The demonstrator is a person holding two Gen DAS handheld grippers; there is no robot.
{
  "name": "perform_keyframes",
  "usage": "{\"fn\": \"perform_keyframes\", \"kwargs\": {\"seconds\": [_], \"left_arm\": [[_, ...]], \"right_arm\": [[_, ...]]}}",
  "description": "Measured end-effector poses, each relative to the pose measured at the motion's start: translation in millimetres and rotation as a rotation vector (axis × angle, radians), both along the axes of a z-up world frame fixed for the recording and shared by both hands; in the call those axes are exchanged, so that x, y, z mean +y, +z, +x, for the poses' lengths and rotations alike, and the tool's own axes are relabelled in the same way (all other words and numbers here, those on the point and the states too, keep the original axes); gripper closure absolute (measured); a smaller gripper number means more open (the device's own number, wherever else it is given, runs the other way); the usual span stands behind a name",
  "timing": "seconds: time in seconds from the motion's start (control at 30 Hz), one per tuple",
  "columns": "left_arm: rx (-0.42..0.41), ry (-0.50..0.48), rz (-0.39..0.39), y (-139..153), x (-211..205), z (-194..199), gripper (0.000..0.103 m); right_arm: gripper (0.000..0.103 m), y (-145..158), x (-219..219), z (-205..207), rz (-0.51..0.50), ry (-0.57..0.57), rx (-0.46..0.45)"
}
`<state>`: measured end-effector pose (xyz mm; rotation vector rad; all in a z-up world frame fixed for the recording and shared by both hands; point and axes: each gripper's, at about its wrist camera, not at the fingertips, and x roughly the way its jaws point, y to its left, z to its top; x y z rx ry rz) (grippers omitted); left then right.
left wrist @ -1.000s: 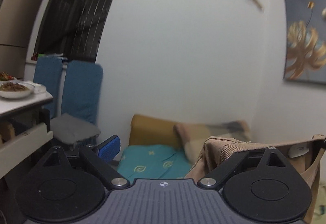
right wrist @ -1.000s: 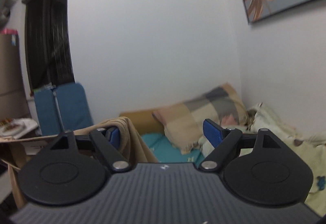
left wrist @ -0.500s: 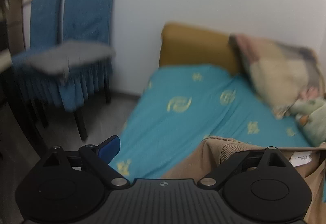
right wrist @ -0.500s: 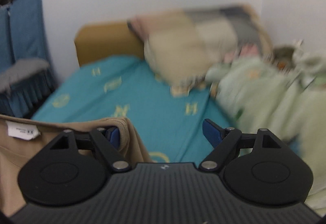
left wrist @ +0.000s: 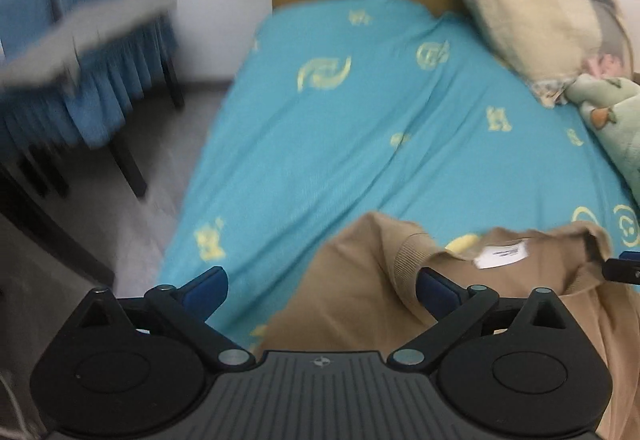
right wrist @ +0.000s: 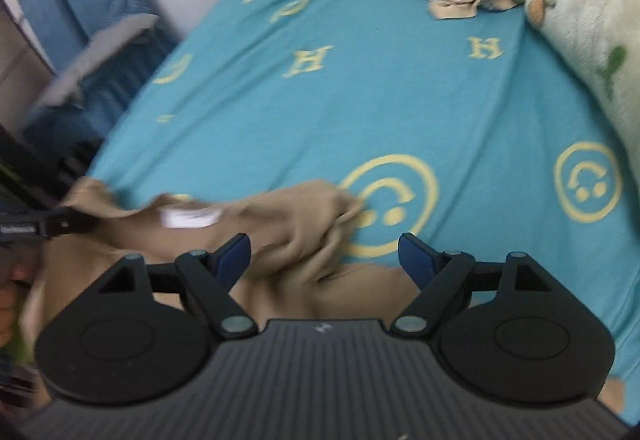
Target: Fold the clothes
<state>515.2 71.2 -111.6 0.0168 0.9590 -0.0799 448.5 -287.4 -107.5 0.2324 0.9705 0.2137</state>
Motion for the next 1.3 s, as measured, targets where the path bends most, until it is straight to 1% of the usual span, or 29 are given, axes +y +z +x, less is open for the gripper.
{"fn": "perform_keyframes", "kwargs": {"seconds": [0.07, 0.13, 0.2, 0.27, 0.37, 0.43, 0.5, 0.6, 0.73, 0.8, 0.83, 0.87, 0.93, 1.0, 1.03, 1.13, 1.17, 1.27, 1.3], "left_arm": [[-0.039, -0.011, 0.008, 16, 0, -13, 0.000], [-0.075, -0.016, -0.008, 34, -1, -34, 0.000], [-0.120, -0.008, -0.010, 51, -3, -63, 0.000], [-0.179, 0.003, -0.030, 68, -1, -101, 0.000], [-0.268, 0.022, -0.070, 95, -3, -168, 0.000], [-0.317, 0.029, -0.101, 114, -4, -218, 0.000], [-0.359, 0.035, -0.108, 129, -8, -268, 0.000], [-0.420, 0.038, -0.095, 147, -16, -344, 0.000], [-0.423, 0.061, -0.107, 142, -21, -416, 0.000], [-0.425, 0.073, -0.114, 140, -24, -451, 0.000], [-0.426, 0.078, -0.117, 139, -25, -469, 0.000], [-0.427, 0.084, -0.120, 137, -26, -487, 0.001], [-0.426, 0.098, -0.129, 135, -28, -519, 0.002], [-0.396, 0.156, -0.175, 126, -15, -509, 0.002], [-0.380, 0.185, -0.198, 122, -9, -503, 0.002], [-0.333, 0.271, -0.268, 110, 11, -487, 0.004], [-0.317, 0.300, -0.291, 105, 17, -482, 0.006], [-0.269, 0.386, -0.359, 93, 37, -465, 0.011], [-0.264, 0.414, -0.375, 86, 42, -455, 0.011]], "right_arm": [[0.021, 14, 5, -14, -0.013, -0.001, -0.014], [0.021, 30, 7, -34, -0.015, -0.010, -0.051], [0.021, 48, 10, -58, -0.018, -0.021, -0.095], [0.021, 68, 14, -92, -0.025, -0.039, -0.157], [0.021, 97, 19, -147, -0.032, -0.064, -0.250], [0.021, 114, 22, -194, -0.018, -0.079, -0.312], [0.021, 129, 25, -239, 0.013, -0.092, -0.352], [0.021, 146, 32, -302, 0.006, -0.098, -0.385], [0.021, 161, 43, -376, 0.024, -0.086, -0.466], [0.029, 166, 48, -409, 0.026, -0.085, -0.496], [0.037, 167, 51, -423, 0.026, -0.083, -0.510], [0.039, 167, 54, -436, 0.024, -0.080, -0.520], [0.038, 166, 57, -454, 0.014, -0.066, -0.531], [0.038, 162, 56, -465, 0.018, -0.048, -0.531], [0.038, 159, 52, -468, 0.035, -0.041, -0.530], [0.023, 145, 38, -470, 0.090, -0.074, -0.511], [0.021, 139, 34, -468, 0.098, -0.095, -0.496], [0.022, 120, 28, -459, 0.120, -0.108, -0.446], [0.022, 114, 27, -455, 0.116, -0.106, -0.439]]}}
